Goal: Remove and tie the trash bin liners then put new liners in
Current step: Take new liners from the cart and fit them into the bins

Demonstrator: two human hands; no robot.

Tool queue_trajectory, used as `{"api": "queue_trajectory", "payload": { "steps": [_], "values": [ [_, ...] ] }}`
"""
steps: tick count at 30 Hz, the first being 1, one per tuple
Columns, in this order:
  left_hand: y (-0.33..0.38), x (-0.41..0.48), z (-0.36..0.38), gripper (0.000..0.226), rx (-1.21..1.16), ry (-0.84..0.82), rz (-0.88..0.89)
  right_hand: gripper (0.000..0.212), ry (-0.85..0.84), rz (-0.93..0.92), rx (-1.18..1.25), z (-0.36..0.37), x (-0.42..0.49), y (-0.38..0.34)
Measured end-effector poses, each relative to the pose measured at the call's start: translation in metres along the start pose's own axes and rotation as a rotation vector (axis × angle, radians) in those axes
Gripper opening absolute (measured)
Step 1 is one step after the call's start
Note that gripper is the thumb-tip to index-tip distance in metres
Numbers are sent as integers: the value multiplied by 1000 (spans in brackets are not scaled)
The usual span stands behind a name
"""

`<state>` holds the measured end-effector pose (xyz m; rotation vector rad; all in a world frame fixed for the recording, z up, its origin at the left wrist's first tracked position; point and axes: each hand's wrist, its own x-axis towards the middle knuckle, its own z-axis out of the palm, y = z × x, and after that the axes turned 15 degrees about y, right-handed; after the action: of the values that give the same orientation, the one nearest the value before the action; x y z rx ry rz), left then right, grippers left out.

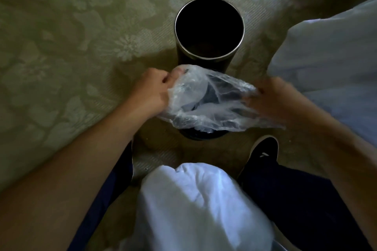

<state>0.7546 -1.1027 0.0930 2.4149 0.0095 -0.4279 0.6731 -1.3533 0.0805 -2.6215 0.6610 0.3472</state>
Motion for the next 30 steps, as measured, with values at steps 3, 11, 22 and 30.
{"api": "queue_trajectory", "payload": {
  "steps": [3,11,22,30],
  "values": [
    [-8,-3,-11,77,-26,20,-19,21,37,23,-89,-11,6,20],
    [6,-1,-33,93,-21,-48,-71,36,75,168,-295,-24,17,50],
    [-17,-8,-23,11,106,-129,78,25,63,86,-289,-7,9,35],
    [-18,-3,-20,29,273,229,-44,18,55,-186,-112,-4,-6,6]
  ]
}}
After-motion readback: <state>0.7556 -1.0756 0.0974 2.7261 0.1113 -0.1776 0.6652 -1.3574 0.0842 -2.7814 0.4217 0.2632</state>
